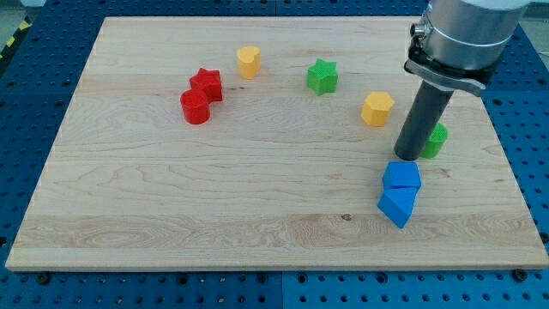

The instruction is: Push the yellow hexagon into the green star

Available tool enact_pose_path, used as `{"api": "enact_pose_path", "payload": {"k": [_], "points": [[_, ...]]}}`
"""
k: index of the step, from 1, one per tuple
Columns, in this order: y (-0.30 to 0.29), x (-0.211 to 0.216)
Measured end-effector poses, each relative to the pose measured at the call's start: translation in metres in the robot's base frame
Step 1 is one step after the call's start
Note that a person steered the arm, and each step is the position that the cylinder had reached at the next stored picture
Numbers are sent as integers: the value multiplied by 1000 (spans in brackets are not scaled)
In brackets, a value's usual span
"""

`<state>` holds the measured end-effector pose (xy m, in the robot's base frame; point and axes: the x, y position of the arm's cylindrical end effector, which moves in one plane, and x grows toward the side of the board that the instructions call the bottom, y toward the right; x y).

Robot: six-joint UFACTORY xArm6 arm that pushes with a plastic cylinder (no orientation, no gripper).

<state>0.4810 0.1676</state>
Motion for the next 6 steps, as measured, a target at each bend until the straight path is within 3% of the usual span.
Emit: {"api": "enact_pose_path", "payload": {"k": [2, 6], "points": [[10, -6], [-19, -74]]}}
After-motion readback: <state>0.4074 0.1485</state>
